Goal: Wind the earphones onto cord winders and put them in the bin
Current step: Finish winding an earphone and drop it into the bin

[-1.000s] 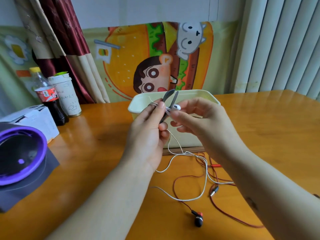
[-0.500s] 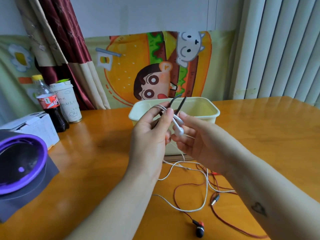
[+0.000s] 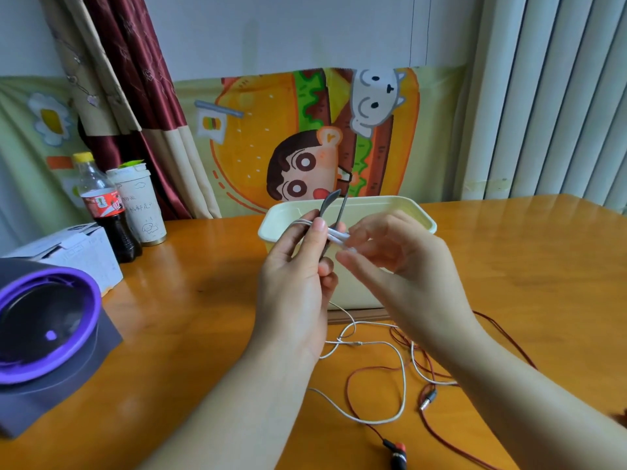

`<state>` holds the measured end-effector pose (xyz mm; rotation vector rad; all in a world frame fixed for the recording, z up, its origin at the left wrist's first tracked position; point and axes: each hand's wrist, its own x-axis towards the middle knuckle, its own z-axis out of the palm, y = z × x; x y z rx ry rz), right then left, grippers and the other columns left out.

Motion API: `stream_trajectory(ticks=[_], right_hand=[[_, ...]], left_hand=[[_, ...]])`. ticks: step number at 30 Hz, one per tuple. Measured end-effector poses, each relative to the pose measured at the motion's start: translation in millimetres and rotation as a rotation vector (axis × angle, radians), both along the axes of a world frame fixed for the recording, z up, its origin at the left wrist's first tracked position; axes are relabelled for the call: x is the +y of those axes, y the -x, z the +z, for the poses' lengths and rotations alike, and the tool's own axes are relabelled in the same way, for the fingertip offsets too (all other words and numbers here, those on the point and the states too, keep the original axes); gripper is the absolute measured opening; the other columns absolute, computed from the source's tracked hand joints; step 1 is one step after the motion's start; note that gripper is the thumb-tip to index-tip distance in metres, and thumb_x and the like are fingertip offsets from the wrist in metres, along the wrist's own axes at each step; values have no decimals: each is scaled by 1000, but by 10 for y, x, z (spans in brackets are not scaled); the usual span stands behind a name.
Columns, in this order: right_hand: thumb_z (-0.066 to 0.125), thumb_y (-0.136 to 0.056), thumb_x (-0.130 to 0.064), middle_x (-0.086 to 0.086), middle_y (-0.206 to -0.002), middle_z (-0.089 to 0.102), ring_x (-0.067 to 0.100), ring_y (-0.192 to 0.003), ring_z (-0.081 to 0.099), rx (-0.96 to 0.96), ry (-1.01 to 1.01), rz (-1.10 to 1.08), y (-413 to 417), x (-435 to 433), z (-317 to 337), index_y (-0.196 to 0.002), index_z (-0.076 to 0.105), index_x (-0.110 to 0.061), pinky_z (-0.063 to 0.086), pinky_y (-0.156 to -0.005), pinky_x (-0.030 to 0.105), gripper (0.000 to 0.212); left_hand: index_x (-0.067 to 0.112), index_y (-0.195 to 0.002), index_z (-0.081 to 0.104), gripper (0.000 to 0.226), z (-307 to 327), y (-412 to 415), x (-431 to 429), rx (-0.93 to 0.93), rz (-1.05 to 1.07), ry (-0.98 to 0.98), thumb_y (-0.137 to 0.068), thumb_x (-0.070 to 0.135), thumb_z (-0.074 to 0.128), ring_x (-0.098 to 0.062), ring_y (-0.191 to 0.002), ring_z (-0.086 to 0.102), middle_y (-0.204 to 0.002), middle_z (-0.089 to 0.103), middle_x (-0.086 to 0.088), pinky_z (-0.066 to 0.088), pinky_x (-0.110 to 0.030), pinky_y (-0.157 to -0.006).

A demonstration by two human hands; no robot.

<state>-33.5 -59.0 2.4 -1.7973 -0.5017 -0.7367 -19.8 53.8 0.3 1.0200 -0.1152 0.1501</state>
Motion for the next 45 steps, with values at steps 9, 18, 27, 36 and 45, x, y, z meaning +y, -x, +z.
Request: stream_trajectory(ticks=[9, 18, 27, 36, 45], right_hand=[[74, -78, -11, -7, -83, 73, 14, -69, 69, 302, -402, 129, 37, 37, 21, -86, 61, -10, 57, -75, 33, 15], [75, -78, -18, -4, -68, 73, 5, -63, 68, 259, -318, 40, 51, 35, 15, -79, 63, -16, 54, -65, 21, 13], [71, -82, -15, -1, -79, 74, 6, -75, 71, 209, -121, 104, 20, -80, 97, -86, 72, -19, 57, -76, 25, 5], [67, -85, -19, -2, -79, 75, 13, -82, 72, 294, -33, 152, -14, -193, 152, -87, 71, -21, 57, -84, 38, 5], [69, -77, -22, 4, -84, 73, 16, -75, 72, 324, -154, 200, 33, -102, 160, -92, 68, -12, 59, -70, 26, 18]], left_hand=[[14, -97, 68, 17, 9, 51, -50, -21, 3, -45, -94, 26, 56, -3, -48, 41, -75, 67, 2, 37, -12, -45], [16, -91, 69, 15, -11, 80, -88, -26, -13, -86, -92, 26, 58, -4, -51, 42, -74, 66, 3, 38, -13, -47], [17, -92, 67, 10, 53, 41, -20, 17, -68, -47, -94, 19, 57, -3, -47, 42, -69, 60, 6, 36, -12, -44], [20, -107, 68, 25, 34, 17, 23, -28, -109, -163, -84, 27, 62, -3, -50, 45, -76, 58, 1, 40, -12, -48], [27, -98, 72, 19, 22, -1, 64, -61, -47, -246, -82, 34, 64, -4, -49, 36, -71, 57, 3, 31, -14, -46]])
